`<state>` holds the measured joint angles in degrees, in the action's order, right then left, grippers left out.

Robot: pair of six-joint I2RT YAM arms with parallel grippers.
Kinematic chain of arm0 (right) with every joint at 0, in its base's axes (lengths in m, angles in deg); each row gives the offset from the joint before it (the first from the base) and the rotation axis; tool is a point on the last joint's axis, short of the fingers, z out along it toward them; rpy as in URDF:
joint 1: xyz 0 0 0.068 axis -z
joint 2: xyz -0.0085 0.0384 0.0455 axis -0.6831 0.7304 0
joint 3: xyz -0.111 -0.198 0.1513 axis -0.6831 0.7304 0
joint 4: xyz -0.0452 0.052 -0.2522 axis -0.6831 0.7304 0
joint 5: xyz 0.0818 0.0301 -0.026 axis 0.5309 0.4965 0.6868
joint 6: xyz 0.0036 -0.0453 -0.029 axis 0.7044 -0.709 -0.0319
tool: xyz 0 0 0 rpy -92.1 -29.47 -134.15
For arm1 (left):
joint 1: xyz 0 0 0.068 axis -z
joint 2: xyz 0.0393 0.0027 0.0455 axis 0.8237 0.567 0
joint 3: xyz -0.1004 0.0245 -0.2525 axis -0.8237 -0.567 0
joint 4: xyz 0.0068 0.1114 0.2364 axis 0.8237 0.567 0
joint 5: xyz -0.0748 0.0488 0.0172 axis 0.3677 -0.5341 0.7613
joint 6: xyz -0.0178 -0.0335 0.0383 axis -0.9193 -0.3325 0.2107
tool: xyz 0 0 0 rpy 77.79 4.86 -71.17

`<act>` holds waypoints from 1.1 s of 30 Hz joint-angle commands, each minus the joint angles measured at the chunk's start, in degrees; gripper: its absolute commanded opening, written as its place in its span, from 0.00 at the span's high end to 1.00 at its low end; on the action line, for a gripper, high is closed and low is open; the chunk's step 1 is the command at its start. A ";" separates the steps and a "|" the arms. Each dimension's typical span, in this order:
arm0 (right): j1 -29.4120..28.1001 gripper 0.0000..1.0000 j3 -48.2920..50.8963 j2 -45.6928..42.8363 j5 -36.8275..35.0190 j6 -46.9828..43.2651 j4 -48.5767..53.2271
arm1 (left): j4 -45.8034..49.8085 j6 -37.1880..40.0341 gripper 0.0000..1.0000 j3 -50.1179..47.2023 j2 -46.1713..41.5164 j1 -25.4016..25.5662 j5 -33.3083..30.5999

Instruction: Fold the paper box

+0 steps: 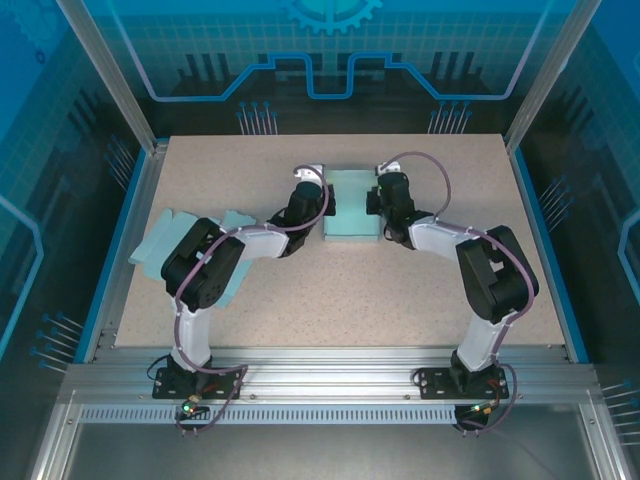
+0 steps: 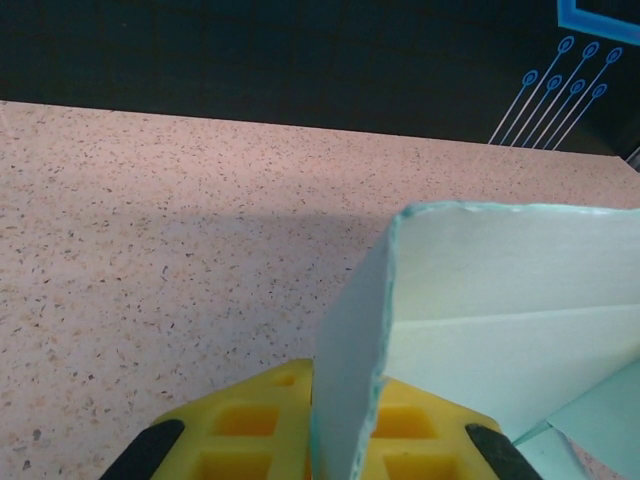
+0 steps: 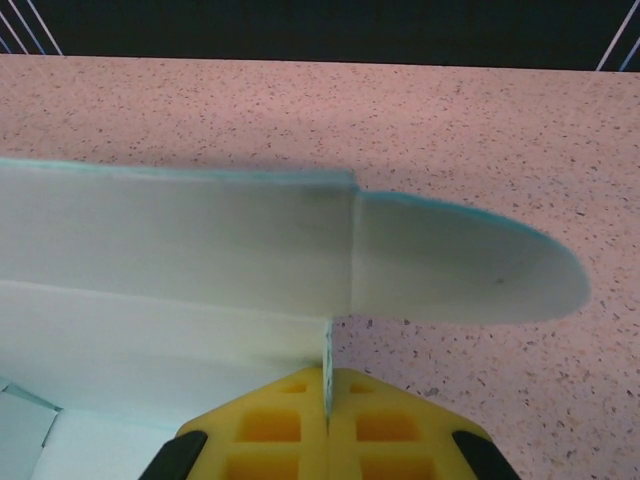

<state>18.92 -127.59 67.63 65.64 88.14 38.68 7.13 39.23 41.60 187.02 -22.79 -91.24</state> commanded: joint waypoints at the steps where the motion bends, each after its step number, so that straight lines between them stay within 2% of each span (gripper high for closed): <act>1: -5.73 0.94 1.01 -0.09 6.44 0.70 -5.91 | -5.73 -3.47 0.87 -1.53 0.63 5.12 7.89; 20: -11.06 0.95 11.19 -1.55 0.86 6.57 -8.46 | -8.60 -6.57 0.87 -11.11 -0.96 6.69 6.72; 33: -11.78 0.96 15.72 -0.90 1.89 11.17 -9.83 | -9.18 -7.37 0.87 -15.00 -0.62 7.15 5.54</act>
<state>11.86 -114.04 64.83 56.26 96.36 23.99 -7.12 33.59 28.40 185.36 -19.84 -95.07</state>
